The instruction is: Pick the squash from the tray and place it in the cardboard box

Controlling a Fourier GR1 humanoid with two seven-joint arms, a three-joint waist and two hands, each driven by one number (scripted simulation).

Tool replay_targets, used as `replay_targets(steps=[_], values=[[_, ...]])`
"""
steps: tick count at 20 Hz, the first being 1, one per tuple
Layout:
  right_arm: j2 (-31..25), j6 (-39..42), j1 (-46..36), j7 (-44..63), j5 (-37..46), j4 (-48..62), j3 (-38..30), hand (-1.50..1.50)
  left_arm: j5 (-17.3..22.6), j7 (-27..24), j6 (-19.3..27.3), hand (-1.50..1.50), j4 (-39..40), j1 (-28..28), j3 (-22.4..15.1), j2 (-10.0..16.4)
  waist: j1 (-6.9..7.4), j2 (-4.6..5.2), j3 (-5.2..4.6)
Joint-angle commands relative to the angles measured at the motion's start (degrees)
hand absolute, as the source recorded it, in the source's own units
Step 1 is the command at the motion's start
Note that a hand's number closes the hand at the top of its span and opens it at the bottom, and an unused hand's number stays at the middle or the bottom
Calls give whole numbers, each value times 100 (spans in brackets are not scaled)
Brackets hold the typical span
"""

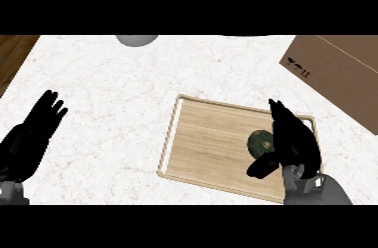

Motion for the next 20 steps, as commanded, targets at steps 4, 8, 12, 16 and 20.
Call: replay_targets(steps=[4,8,12,16,20], values=[[396,432,-196,688,259,455,-75,-150,-227,156,133,0,-2,-245,-72,-182,-16,4,2],[571,465,-459,536,363,910,-293,-150,-371,85,79,0,-12,-151,-169,-312,8,6,2],[627,433,182,436,542,650,-118,-150,-190,169,-60,0,2,-105,147,-208,-10,-1,2],[537,723,84,202,450,669,-503,-150,-509,0,43,0,26,-151,-27,-484,-20,3,2],[793,887,13,338,604,602,-528,-150,-402,249,-133,0,-261,44,136,-386,-6,-2,2]])
